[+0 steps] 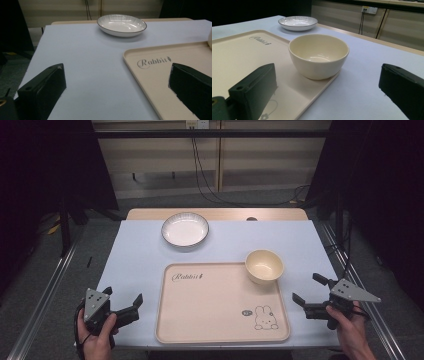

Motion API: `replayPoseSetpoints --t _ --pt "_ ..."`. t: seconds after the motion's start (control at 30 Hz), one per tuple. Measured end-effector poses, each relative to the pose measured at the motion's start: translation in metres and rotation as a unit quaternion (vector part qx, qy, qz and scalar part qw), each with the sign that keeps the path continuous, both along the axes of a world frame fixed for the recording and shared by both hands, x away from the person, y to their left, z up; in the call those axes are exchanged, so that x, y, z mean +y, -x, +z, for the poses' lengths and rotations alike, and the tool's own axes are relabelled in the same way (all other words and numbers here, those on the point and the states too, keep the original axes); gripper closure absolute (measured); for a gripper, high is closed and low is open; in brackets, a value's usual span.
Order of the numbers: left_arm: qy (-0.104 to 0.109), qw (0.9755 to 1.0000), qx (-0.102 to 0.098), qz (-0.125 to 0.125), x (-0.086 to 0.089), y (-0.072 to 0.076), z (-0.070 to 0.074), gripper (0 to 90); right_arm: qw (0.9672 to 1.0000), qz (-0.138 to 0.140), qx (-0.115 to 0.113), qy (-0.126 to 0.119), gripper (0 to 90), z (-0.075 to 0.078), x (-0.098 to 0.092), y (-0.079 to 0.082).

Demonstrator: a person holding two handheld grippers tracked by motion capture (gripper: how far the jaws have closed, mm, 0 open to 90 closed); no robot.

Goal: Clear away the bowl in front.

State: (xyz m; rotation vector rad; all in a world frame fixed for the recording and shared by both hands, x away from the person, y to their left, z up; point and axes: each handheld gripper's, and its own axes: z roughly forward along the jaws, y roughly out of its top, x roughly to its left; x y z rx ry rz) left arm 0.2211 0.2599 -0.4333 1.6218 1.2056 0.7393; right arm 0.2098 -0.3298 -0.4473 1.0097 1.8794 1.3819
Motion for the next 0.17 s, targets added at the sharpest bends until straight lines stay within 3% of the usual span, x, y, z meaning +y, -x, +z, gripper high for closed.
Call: replayPoseSetpoints --t 0.17 --pt "0.002 1.0 0.003 0.005 0.0009 -0.0015 -0.0027 1.4 0.9999 -0.005 0.002 0.01 1.1 -0.0014 0.0002 -0.0016"
